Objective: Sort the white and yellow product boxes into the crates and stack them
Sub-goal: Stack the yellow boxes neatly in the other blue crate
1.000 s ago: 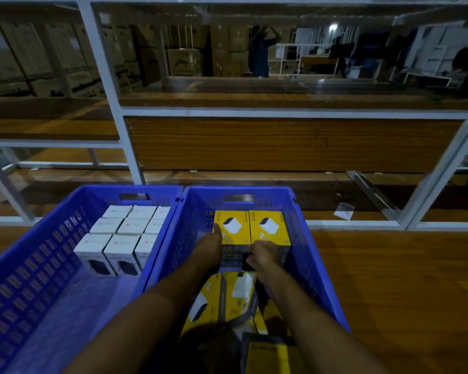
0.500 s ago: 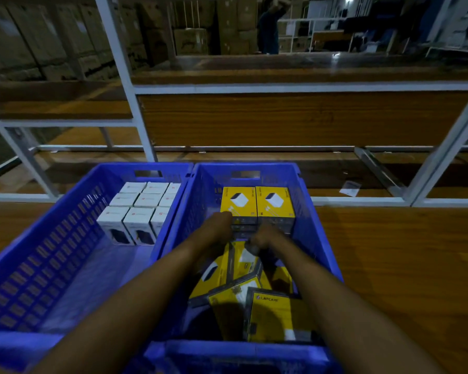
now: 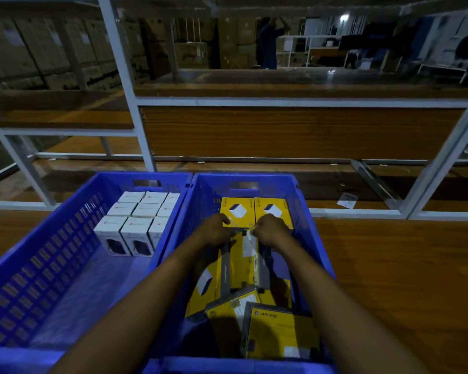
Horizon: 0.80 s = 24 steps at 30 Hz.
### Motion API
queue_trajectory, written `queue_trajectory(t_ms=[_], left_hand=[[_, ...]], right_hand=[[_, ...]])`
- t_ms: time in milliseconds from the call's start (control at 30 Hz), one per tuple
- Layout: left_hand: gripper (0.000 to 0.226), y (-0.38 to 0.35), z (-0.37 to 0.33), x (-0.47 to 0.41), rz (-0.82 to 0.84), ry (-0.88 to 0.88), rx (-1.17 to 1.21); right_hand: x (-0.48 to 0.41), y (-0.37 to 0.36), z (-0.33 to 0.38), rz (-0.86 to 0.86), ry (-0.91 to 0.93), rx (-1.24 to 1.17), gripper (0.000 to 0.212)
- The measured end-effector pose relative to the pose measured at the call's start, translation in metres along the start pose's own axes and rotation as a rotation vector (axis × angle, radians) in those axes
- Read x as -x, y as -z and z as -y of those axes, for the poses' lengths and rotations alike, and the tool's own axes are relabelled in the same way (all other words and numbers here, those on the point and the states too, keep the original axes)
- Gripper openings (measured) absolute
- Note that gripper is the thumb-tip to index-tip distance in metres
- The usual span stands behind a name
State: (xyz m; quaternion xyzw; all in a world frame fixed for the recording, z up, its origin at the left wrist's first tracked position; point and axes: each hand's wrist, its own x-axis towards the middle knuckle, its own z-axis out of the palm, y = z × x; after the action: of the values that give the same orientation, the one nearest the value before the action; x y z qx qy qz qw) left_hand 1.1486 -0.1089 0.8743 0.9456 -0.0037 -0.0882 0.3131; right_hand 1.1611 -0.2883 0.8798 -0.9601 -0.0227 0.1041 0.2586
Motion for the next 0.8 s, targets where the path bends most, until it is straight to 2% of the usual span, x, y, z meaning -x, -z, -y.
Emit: queue_trajectory(t_ms=[100,233,300,367,433,533,600,700,800], left_hand=[[0.060,0.001,-0.006,0.001,-0.148,0.014,0.014],[0.051,0.003,-0.022,0.005,-0.313,0.010,0.322],[0.043,0.004,-0.031,0.005,-0.254,0.037,0.619],[0.031,0.007,-0.040,0.008,-0.115,0.059,0.924],[0.029,0.011,-0.045,0.009,-0.091,0.059,1.017],[0.035,0.012,-0.045,0.001,-0.273,0.097,1.117],[0.037,0.015,-0.040,-0.006,-0.386,0.127,1.151],[0.042,0.016,-0.029,-0.009,-0.428,0.152,1.178],[0.041,0.016,-0.025,-0.010,-0.419,0.166,1.205]], right_hand=[[0.003,0.009,0.000,-0.202,0.156,-0.118,0.027],[0.006,0.016,0.005,-0.439,0.217,-0.374,0.029],[0.006,0.015,0.009,-0.479,0.178,-0.556,0.023],[0.006,0.015,0.012,-0.511,0.100,-0.763,0.016],[0.006,0.021,0.012,-0.464,0.004,-0.947,0.021],[0.001,0.026,0.013,-0.222,-0.043,-1.157,0.039],[0.002,0.023,0.017,-0.064,-0.048,-1.199,0.044],[0.008,0.017,0.022,0.125,-0.041,-1.211,0.034],[0.012,0.016,0.023,0.128,0.002,-1.254,0.022]])
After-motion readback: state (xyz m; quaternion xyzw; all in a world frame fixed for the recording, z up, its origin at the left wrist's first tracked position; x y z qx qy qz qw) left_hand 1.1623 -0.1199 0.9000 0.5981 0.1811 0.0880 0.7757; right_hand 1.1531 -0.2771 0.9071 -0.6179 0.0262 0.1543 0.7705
